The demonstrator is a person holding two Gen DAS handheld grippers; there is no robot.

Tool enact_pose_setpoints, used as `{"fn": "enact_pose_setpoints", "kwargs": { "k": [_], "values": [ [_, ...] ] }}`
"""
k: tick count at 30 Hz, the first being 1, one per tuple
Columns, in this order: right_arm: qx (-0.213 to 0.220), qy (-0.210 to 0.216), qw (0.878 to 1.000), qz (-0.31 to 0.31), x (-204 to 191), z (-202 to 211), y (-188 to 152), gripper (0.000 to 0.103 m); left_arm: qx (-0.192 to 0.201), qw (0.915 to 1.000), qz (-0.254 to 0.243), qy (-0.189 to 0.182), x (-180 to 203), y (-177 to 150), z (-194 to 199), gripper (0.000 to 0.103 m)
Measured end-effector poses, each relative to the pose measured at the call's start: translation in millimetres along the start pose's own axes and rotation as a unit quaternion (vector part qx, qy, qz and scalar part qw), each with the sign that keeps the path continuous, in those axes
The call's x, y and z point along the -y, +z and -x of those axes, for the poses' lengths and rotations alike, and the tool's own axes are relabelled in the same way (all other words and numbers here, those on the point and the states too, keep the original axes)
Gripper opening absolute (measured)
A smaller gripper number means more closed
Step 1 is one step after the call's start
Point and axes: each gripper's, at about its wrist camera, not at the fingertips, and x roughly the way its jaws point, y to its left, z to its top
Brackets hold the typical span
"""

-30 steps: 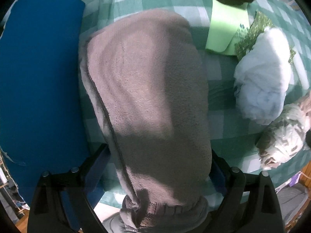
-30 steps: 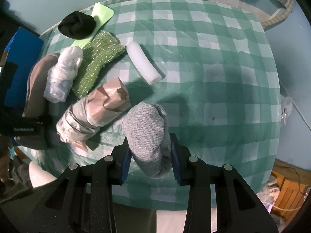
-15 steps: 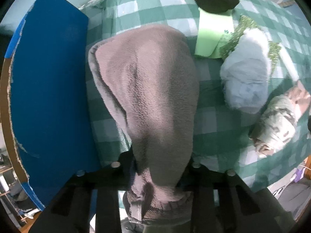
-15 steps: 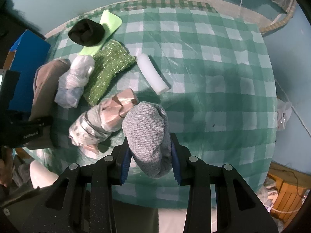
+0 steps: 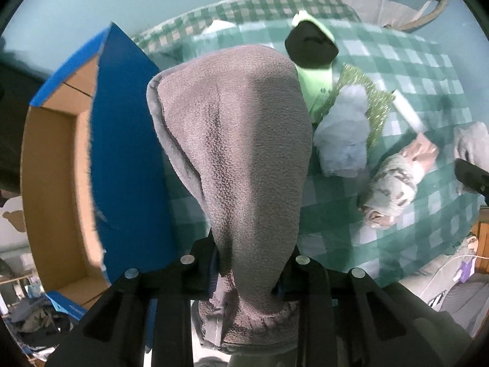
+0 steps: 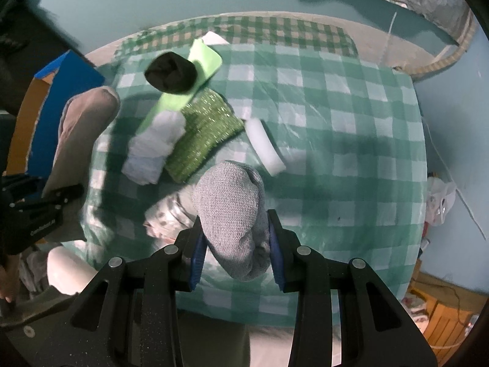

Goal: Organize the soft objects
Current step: 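Lift the grey sock and grey-brown towel and carry both over the cardboard box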

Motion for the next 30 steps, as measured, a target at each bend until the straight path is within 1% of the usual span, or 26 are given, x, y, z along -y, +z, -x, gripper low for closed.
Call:
{"fn": "enact_pose_setpoints", "kwargs": {
  "k": [4,7,11,21,30],
  "values": [
    [0.006,0.009,1.0,0.01,-4,13,-3,0.036,0.016,0.9999,-0.004,-0.001,2,-5,18,0.028],
    [0.01,0.013,1.0,0.02,-13,21,3,0.036,0.031,0.9995,-0.007,0.002,2,-6,34,0.028],
    [0.015,0.017,0.999,0.034,-25,31,11,0.036,0.047,0.9989,-0.01,0.002,-17,0,43,0.028],
    [0.022,0.023,0.998,0.058,-52,51,28,0.036,0.084,0.9964,-0.008,0.01,-35,-6,76,0.028],
    [0.035,0.04,0.995,0.089,-85,69,44,0.036,0.096,0.9951,0.014,0.017,-57,-16,92,0.028]
  ]
}}
